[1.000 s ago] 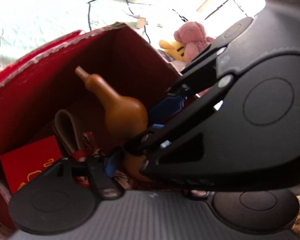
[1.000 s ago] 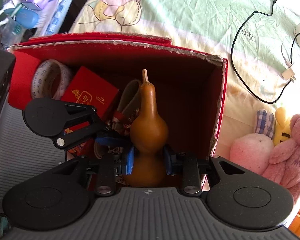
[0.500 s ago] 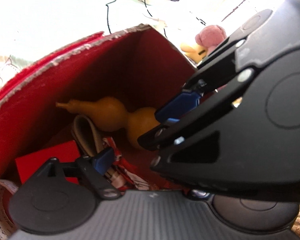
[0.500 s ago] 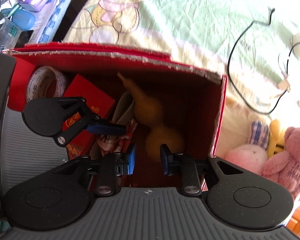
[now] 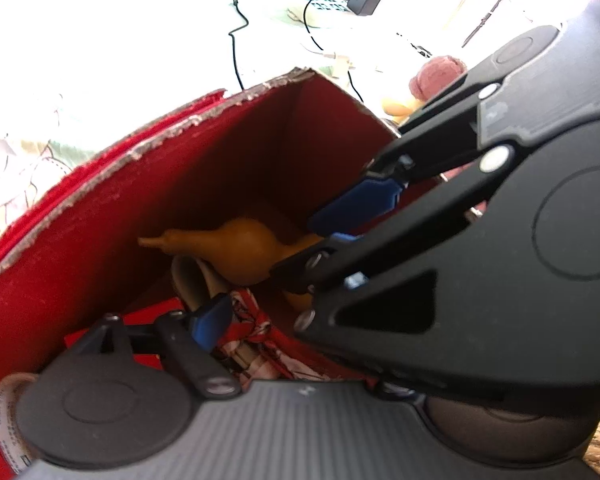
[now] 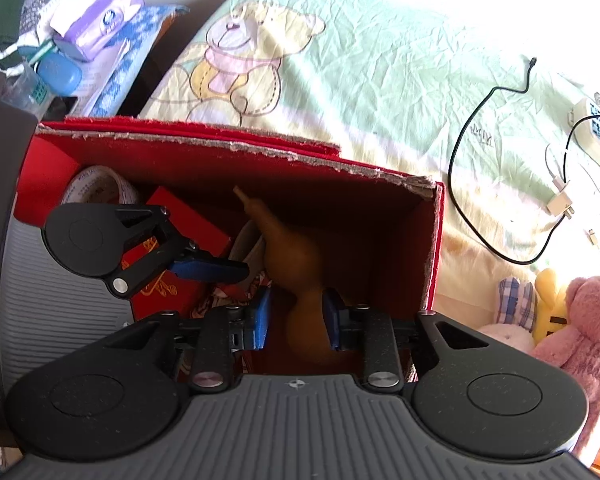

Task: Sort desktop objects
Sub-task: 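Lower the gourd into the red box beside the beige item, then open the right gripper to release the gourd in the box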

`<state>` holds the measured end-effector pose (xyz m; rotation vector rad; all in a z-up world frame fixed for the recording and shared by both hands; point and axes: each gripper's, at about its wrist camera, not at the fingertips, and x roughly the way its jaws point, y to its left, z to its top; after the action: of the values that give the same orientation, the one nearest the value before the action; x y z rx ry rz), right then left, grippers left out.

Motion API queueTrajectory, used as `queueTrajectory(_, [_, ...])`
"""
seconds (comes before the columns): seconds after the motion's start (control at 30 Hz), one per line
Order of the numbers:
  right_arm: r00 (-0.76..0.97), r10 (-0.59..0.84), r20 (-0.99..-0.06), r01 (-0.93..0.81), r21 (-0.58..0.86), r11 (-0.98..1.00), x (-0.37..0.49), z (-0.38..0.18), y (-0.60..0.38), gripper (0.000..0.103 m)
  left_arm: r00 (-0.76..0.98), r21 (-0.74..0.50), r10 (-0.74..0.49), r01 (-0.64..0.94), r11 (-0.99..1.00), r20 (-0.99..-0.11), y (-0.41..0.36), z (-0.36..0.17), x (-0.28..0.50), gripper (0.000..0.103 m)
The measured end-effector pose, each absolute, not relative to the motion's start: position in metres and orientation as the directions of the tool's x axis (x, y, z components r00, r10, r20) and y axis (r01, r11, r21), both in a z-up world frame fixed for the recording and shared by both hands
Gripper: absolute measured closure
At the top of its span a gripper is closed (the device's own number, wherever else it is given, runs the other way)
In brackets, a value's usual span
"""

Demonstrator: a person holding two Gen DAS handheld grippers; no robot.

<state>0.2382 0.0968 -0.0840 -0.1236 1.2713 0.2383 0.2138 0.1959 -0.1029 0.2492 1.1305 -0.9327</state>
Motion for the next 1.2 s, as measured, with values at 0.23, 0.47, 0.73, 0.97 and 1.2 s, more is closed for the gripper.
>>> queueTrajectory(0.23, [0.386, 0.138, -0.912, -0.24, 0.046, 0.97, 0.223, -0.082, 0.089, 0.068, 0.136, -0.229, -0.488, 0.754, 0.616, -0.862, 0.191, -0.101, 0.206, 0.019])
queueTrajectory(0.47, [0.44, 0.211, -0.873, -0.187, 0.141, 0.972, 0.214, -0.078, 0.077, 0.067, 0.266, -0.111, -0.404, 0.703, 0.703, -0.875, 0.193, -0.09, 0.198, 0.018])
queueTrajectory(0.73, [0.457, 0.274, -0.846, -0.147, 0.232, 0.961, 0.203, -0.078, 0.075, 0.063, 0.391, 0.026, -0.272, 0.61, 0.792, -0.879, 0.203, -0.07, 0.181, 0.015])
queueTrajectory(0.97, [0.521, 0.252, -0.816, -0.136, 0.212, 0.968, 0.191, -0.08, 0.078, 0.061, 0.464, 0.114, -0.178, 0.535, 0.837, -0.868, 0.199, -0.08, 0.177, 0.012])
queueTrajectory(1.2, [0.587, 0.224, -0.778, -0.151, 0.166, 0.974, 0.183, -0.084, 0.082, 0.058, 0.454, 0.057, -0.187, 0.471, 0.88, -0.871, 0.208, -0.09, 0.188, 0.012])
